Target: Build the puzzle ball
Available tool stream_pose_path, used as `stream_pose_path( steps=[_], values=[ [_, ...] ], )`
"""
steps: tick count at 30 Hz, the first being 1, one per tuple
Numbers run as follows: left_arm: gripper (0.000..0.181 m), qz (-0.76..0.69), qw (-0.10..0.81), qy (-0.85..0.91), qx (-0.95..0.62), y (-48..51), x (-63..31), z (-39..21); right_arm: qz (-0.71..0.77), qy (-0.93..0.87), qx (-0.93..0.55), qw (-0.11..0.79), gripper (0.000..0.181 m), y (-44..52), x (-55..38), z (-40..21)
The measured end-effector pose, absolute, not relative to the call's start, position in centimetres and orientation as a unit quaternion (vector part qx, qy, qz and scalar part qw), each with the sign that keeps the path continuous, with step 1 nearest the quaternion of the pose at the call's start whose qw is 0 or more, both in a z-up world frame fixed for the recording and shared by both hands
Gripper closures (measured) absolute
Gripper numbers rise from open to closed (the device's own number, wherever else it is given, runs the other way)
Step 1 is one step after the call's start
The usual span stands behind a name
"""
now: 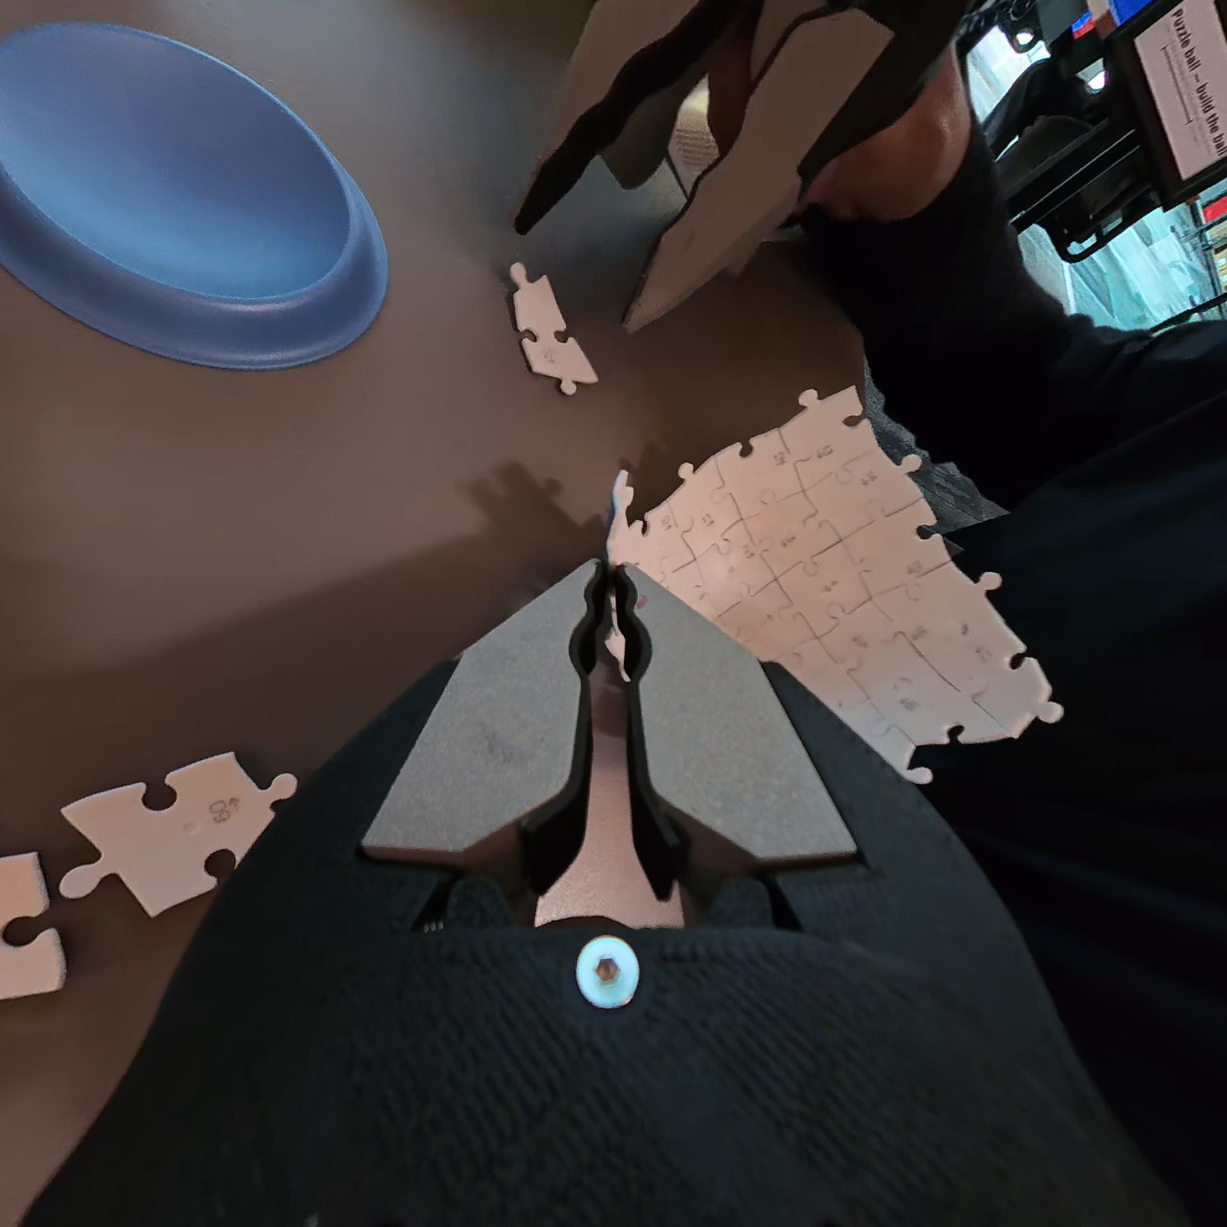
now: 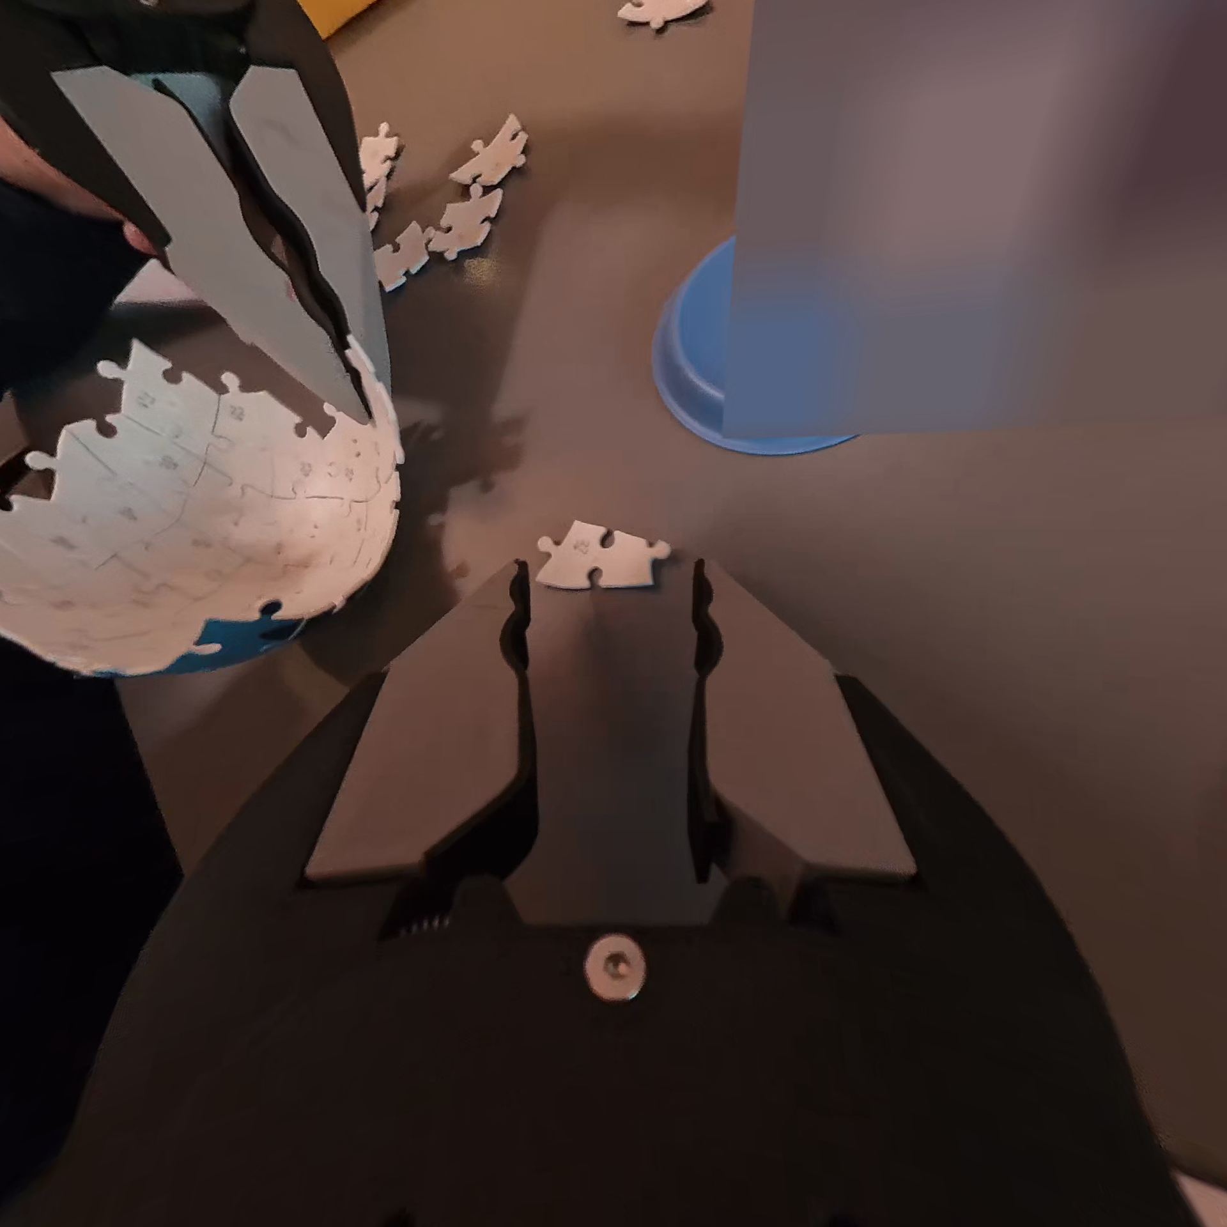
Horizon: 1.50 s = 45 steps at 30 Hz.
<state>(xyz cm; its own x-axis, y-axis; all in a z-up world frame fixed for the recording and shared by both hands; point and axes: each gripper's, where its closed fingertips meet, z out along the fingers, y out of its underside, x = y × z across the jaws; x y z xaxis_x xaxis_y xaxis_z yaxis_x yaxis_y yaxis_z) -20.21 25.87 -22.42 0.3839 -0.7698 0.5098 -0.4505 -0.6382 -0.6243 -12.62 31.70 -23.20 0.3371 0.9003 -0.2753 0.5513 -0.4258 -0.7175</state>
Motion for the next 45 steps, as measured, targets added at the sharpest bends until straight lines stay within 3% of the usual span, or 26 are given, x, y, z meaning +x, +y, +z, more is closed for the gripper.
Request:
stream_pose_path(
  steps=[7, 15, 21, 45],
  values=[
    [0.181, -0.406, 0.194, 0.381, -0.807, 25.6, -20.1, -22.4, 0.225, -0.459, -0.803, 0.307, 0.127, 31.5, -12.6, -24.5],
    [0.181, -0.402, 0.197, 0.383, -0.808, 25.6, -20.1, -22.3, 0.237, -0.44, -0.804, 0.324, 0.126, 30.9, -13.6, -24.5],
    [0.181, -0.4, 0.195, 0.38, -0.811, 25.6, -20.2, -22.4, 0.187, -0.443, -0.804, 0.35, 0.142, 31.4, -13.2, -24.8],
    [0.181, -0.398, 0.196, 0.384, -0.81, 25.4, -20.0, -22.3, 0.176, -0.448, -0.803, 0.351, 0.142, 31.3, -13.3, -24.9]
  ],
)
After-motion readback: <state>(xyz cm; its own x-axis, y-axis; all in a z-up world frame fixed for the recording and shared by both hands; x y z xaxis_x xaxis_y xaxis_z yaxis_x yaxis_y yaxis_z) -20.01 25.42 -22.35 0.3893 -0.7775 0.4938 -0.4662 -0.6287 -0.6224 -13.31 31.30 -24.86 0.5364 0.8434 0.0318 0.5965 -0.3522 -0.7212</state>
